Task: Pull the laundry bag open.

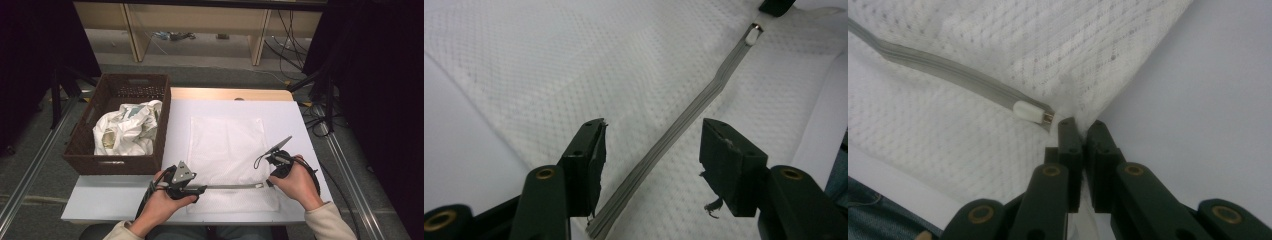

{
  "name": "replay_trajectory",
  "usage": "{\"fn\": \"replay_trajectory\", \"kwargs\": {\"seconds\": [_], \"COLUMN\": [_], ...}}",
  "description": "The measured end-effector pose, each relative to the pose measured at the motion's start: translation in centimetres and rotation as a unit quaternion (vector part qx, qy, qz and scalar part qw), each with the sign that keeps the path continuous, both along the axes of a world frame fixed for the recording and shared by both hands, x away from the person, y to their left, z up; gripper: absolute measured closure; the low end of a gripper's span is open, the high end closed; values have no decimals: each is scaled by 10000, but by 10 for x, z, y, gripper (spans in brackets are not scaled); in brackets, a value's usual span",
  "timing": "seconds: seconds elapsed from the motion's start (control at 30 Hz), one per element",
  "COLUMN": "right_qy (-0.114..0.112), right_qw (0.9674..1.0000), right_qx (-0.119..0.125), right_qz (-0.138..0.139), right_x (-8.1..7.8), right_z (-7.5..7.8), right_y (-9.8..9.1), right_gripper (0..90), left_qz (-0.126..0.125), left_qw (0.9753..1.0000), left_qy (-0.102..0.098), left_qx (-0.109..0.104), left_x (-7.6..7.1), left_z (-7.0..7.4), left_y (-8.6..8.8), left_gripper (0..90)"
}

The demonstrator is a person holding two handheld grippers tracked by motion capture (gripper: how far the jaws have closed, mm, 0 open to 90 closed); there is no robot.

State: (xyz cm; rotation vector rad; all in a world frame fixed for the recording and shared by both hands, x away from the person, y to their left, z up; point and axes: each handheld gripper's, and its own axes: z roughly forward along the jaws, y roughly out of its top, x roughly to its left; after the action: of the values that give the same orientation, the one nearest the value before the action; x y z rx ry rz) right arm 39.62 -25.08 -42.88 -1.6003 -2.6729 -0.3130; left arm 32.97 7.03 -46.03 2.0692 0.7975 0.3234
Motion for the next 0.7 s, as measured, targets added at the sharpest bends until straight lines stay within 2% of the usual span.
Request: {"fn": "replay_trajectory", "kwargs": {"seconds": [0.03,0.1,0.17,0.2,0.23,0.27,0.3,0.33,0.37,0.4,0.53,0.57,0.6,0.63,0.67,0.7], "right_qy": [-35,-124,34,-126,-41,-147,-63,-63,-178,-125,-152,-152,-266,-148,-233,-254], "right_qw": [10000,9999,9999,9999,9995,9998,9996,9996,9998,9999,9999,9999,9996,9998,9996,9995], "right_qx": [-14,31,12,27,29,21,66,66,57,47,76,76,85,127,172,178], "right_qz": [-7,-93,-141,-56,-317,-125,-253,-253,46,54,-25,-25,92,-32,61,51], "right_x": [0,-3,-4,-3,-6,-4,-5,-5,-2,-3,-5,-5,-4,-6,-6,-6], "right_z": [2,7,13,12,15,14,16,16,16,18,25,25,25,28,29,29], "right_y": [0,3,5,4,8,5,7,7,4,5,8,8,8,9,8,8], "right_gripper": [871,871,871,871,871,871,871,871,871,871,871,871,871,871,871,871], "left_qz": [-84,-101,-185,-251,-258,-329,-393,-393,-490,-539,-926,-926,-989,-1061,-1165,-1243], "left_qw": [9998,9993,9992,9987,9984,9980,9977,9977,9975,9971,9946,9946,9941,9936,9923,9915], "left_qy": [3,-20,-46,29,12,39,49,49,-4,-34,-181,-181,-204,-199,-207,-125], "left_qx": [-175,-356,-351,-432,-500,-532,-543,-543,-513,-543,-431,-431,-400,-346,-374,-354], "left_x": [0,1,2,3,4,5,6,6,8,10,19,19,20,22,23,23], "left_z": [2,4,6,7,6,6,6,6,6,6,7,7,7,7,4,4], "left_y": [-3,-9,-13,-18,-22,-27,-35,-35,-40,-45,-66,-66,-72,-74,-84,-88], "left_gripper": [464,477,477,477,477,477,485,491,496,502,526,535,535,551,564,570]}}
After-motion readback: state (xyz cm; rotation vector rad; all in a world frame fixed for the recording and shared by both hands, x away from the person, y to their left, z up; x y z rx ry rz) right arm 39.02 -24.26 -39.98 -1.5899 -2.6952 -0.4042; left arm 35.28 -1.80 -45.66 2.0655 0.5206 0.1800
